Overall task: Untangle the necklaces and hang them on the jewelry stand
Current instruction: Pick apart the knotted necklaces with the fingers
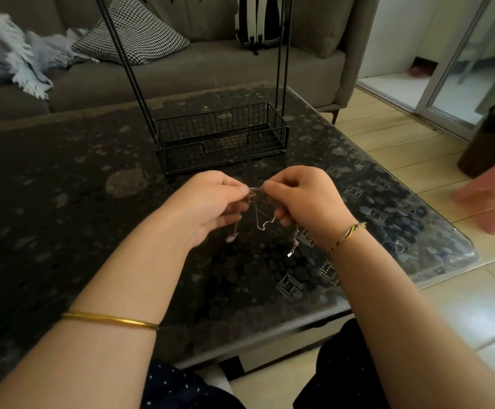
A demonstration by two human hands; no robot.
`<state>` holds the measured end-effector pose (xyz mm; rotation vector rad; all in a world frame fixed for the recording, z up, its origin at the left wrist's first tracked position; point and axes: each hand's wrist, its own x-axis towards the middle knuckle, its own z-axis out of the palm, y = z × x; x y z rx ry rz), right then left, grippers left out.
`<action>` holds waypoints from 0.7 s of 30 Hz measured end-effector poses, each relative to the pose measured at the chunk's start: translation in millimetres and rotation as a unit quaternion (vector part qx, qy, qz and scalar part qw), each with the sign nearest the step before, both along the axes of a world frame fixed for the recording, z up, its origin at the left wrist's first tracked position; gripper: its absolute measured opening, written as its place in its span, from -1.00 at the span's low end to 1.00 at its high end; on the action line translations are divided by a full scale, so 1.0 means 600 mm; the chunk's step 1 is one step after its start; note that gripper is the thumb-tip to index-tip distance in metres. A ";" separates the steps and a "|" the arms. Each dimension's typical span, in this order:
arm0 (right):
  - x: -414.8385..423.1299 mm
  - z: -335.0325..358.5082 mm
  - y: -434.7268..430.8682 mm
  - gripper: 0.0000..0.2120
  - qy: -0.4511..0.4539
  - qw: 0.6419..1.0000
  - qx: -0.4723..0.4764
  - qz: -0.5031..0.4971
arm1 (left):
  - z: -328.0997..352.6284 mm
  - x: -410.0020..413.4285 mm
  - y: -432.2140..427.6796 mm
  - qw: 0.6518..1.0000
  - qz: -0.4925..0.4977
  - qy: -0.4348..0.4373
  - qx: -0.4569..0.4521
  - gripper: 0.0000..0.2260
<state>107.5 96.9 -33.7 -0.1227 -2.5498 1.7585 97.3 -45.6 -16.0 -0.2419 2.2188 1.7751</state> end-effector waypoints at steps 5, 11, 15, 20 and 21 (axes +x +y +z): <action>0.001 0.001 -0.006 -0.83 -0.021 0.999 -0.048 0.015 | 0.003 0.000 0.003 0.998 0.013 -0.011 0.053 -0.90; 0.005 0.010 -0.008 -0.79 -0.049 0.986 -0.161 0.008 | 0.007 0.001 0.001 0.998 0.007 -0.023 0.065 -0.89; 0.006 0.014 -0.008 -0.79 -0.055 0.972 -0.227 -0.002 | 0.008 0.004 0.001 0.998 -0.008 -0.032 0.048 -0.85; 0.004 0.007 -0.005 -0.78 -0.002 0.990 -0.139 -0.021 | 0.001 0.000 0.003 0.998 -0.024 0.006 -0.051 -0.79; 0.004 0.005 -0.004 -0.78 0.006 0.991 -0.129 -0.025 | -0.001 -0.001 0.004 0.997 -0.023 0.017 -0.077 -0.78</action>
